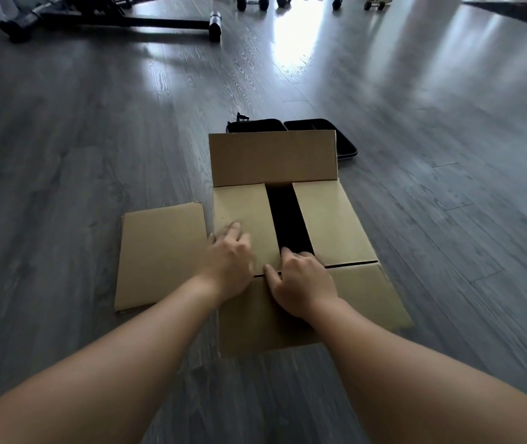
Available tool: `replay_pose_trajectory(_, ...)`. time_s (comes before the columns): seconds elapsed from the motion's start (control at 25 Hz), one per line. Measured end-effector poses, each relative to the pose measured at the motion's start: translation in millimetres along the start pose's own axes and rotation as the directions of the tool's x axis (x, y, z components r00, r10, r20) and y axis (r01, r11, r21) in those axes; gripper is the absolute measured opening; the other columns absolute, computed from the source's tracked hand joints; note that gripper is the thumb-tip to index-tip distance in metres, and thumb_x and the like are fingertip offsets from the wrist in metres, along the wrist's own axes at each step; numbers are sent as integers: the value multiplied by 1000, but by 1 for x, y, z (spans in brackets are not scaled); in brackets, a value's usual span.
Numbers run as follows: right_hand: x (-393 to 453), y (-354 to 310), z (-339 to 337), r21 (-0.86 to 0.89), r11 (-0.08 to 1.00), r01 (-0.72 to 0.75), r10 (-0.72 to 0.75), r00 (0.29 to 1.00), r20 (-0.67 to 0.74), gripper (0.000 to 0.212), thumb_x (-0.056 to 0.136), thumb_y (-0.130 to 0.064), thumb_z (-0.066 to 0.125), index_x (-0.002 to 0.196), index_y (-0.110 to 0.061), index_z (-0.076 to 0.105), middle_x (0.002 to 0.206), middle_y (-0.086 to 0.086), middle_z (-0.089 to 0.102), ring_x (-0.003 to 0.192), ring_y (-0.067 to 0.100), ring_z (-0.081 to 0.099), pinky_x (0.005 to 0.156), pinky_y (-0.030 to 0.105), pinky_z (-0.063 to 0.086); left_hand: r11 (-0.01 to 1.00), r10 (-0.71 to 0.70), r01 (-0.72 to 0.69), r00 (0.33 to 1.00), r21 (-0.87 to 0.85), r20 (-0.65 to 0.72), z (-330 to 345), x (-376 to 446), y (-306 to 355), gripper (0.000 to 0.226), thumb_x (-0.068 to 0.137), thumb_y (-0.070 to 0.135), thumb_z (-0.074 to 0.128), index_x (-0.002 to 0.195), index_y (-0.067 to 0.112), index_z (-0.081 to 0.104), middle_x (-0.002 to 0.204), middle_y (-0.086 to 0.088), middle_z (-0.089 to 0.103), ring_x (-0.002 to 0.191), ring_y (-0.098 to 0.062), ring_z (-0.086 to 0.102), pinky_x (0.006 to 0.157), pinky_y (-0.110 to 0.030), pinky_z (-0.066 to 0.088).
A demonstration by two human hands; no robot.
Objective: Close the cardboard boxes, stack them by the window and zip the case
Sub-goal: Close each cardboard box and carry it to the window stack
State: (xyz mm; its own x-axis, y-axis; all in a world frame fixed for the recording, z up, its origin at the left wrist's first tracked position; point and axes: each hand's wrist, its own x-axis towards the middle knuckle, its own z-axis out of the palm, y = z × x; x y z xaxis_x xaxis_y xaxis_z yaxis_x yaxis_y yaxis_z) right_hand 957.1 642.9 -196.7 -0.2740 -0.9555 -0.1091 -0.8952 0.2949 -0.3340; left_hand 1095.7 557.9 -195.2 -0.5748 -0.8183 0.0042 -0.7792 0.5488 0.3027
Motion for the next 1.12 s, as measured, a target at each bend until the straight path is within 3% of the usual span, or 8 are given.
replay_pose_trajectory(0.12,1,1,4,-71,997,34,-36,999,-35,58,97,-30,38,147,-1,40,151,19,45,146,33,29,121,42,18,993,115,-118,987,23,112,5,-7,12,60,93,44,38,150,29,29,165,-9,16,152,-31,10,114,-72,10)
replay_pose_trajectory(0.24,-3,0,7,-157,987,42,-57,994,-91,67,89,-30,33,151,-5,38,161,18,29,153,34,10,119,61,1,988,138,-149,967,39,214,5,-9,9,63,96,49,32,153,51,6,167,-7,-4,152,-34,-9,112,-72,-7)
replay_pose_trajectory(0.36,-2,10,-2,-132,988,-84,74,994,-82,77,86,-47,36,154,-14,31,164,15,20,153,35,3,113,74,0,987,132,-150,953,48,271,1,-9,9,56,97,59,24,149,60,2,166,-3,-16,150,-38,-19,112,-71,-11)
replay_pose_trajectory(0.48,-5,37,-15,-246,961,-131,111,989,-93,92,80,-74,33,154,-19,33,165,15,19,152,39,-5,110,70,-13,980,150,-184,935,78,321,2,-8,13,53,92,69,18,142,70,1,164,1,-23,146,-41,-28,108,-71,-17)
replay_pose_trajectory(0.68,-13,73,-30,-240,922,-305,316,949,9,112,69,-95,15,157,-26,24,165,23,10,152,40,-10,113,73,2,976,154,-195,930,94,335,1,3,14,51,96,65,17,147,56,15,165,-5,-19,147,-42,-26,111,-71,-13)
replay_pose_trajectory(0.8,-10,72,-30,-292,888,-354,369,929,-4,113,67,-97,7,158,-31,16,164,27,8,151,47,-4,111,74,4,965,237,-256,946,64,221,-5,7,22,45,103,36,28,147,38,22,165,-15,-4,151,-40,-11,118,-66,3)
replay_pose_trajectory(0.96,-5,63,-22,-323,879,-351,366,930,-15,107,71,-94,1,155,-34,29,164,22,16,146,57,-1,114,66,3,934,319,-315,948,166,-1,-13,5,34,55,99,1,23,154,1,25,164,-24,6,153,-35,2,121,-53,19)
replay_pose_trajectory(1.12,-6,61,-16,-280,894,-349,359,933,-18,107,73,-92,-1,155,-31,30,165,23,13,146,57,-9,118,64,-2,813,471,-308,847,494,-247,-28,0,22,45,96,-1,27,114,-6,67,154,-27,35,148,-39,25,113,-69,22)
